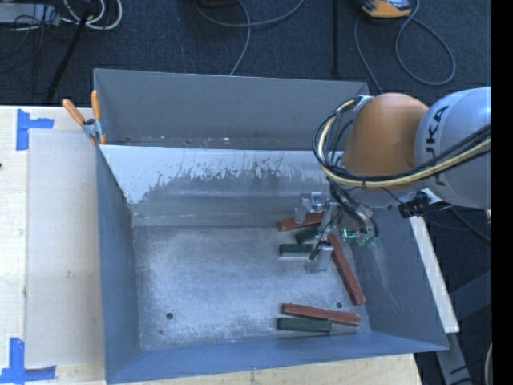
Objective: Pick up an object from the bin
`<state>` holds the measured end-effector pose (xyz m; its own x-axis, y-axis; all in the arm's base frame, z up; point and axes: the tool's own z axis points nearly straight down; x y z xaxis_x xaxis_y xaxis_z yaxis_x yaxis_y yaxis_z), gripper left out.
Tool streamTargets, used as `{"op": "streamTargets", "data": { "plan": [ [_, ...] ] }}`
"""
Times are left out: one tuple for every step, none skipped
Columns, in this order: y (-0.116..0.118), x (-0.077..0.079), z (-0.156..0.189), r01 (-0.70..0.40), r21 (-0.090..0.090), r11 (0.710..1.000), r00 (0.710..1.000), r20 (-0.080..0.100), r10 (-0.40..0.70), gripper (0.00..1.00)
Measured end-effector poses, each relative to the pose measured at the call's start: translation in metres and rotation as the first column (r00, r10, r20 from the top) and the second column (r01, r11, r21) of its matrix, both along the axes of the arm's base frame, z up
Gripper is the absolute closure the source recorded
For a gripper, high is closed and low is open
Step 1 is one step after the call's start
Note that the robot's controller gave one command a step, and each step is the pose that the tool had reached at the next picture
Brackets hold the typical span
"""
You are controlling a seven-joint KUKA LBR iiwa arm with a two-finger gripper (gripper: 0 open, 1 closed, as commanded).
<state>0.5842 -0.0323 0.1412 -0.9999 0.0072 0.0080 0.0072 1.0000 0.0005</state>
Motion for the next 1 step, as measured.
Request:
{"op": "streamTargets", "data": {
  "plan": [
    [-0.0454, 0.0358, -0.0736, -0.149, -0.001, 0.989, 0.989, 0.010, 0.149, 0.00]
  ]
}}
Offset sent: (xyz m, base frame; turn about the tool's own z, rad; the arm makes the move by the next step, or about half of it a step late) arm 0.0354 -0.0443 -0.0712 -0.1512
